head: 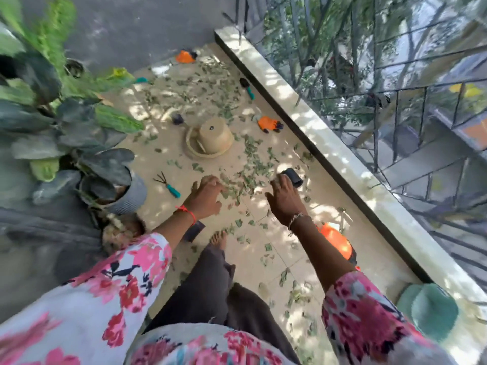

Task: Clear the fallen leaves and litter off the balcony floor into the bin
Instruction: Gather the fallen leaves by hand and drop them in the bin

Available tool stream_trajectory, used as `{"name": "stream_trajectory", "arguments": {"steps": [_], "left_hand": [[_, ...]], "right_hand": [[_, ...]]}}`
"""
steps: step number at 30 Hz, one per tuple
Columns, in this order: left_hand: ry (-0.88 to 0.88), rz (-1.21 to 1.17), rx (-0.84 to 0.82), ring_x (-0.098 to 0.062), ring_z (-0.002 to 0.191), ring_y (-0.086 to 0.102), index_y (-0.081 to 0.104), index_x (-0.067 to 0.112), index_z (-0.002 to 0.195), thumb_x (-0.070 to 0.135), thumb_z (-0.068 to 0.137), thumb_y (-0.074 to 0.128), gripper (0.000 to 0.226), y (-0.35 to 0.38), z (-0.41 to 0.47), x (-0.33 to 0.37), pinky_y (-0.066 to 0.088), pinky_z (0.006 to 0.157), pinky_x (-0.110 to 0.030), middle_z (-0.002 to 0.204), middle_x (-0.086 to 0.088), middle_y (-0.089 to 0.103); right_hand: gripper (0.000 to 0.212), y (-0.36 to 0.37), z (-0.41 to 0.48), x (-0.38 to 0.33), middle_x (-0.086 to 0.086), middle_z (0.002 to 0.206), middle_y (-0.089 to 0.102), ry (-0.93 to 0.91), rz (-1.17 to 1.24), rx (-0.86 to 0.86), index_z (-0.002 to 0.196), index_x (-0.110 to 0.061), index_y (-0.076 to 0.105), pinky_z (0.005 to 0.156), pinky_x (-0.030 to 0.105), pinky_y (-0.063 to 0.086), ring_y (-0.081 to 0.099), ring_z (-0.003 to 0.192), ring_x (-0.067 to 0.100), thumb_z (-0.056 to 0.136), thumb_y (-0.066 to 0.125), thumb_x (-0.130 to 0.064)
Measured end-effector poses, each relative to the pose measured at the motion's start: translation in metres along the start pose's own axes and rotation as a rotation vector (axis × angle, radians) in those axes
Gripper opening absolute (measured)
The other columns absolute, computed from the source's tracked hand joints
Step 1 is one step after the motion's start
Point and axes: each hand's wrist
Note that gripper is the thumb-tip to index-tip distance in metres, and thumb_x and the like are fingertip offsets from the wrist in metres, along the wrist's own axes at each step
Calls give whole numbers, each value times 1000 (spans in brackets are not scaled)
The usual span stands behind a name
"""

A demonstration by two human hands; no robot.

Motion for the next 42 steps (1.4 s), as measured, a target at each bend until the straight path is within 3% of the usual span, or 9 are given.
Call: {"name": "stream_trajectory", "arguments": {"steps": [5,8,12,17,24,27,33,42], "left_hand": [[-79,-38,44,-22,133,28,55,11,115,8,84,55,32,-36,20,-10,23,107,-37,131,-5,41],[-125,-40,81,-22,134,26,55,9,117,10,84,56,33,-58,41,-18,23,108,-38,133,-6,40],[-146,-96,95,-24,131,33,54,7,119,9,85,55,34,-74,61,-32,29,105,-35,133,-8,43],[-261,-274,83,-33,105,58,58,9,112,10,88,51,25,-94,82,-52,48,84,-38,115,-16,61],[-334,-254,104,-32,95,62,63,5,102,11,91,47,21,-116,118,-77,48,74,-35,104,-16,67],[-352,-241,79,-34,95,61,62,5,102,16,94,44,23,-118,129,-85,49,75,-38,102,-17,66],[-376,-267,63,-32,93,62,64,5,96,13,91,48,18,-120,161,-89,48,73,-34,101,-13,66],[-384,-305,71,-34,89,64,65,1,94,13,91,49,20,-129,228,-60,52,74,-42,96,-18,68]], "right_hand": [[45,-26,43,-19,17,150,21,-38,-32,-68,134,-2,36,109,38,25,23,137,32,99,37,-29],[49,-37,75,-30,16,153,15,-62,-27,-116,140,-3,30,113,40,19,14,142,30,99,36,-29],[43,-42,109,-40,17,144,30,-101,-9,-163,133,-2,38,109,40,27,27,134,31,99,38,-29],[33,-49,148,-50,20,121,51,-120,27,-214,119,-2,48,83,37,41,52,109,36,99,37,-26],[25,-47,202,-63,20,104,63,-116,-73,-274,111,-4,52,71,35,44,60,94,37,98,36,-19],[22,-47,221,-67,18,99,64,-148,-101,-281,103,-4,55,72,38,47,61,90,35,95,36,-13],[26,-52,255,-57,19,105,62,-156,-77,-285,108,-4,56,75,38,46,60,95,36,96,37,-17],[26,-72,314,-4,20,110,61,-134,-52,-379,113,-3,57,78,37,45,58,102,37,95,40,-13]]}}
Point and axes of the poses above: each hand's wrist, its own z-axis towards the middle knuckle, its own y-axis out of the palm, x = y × z
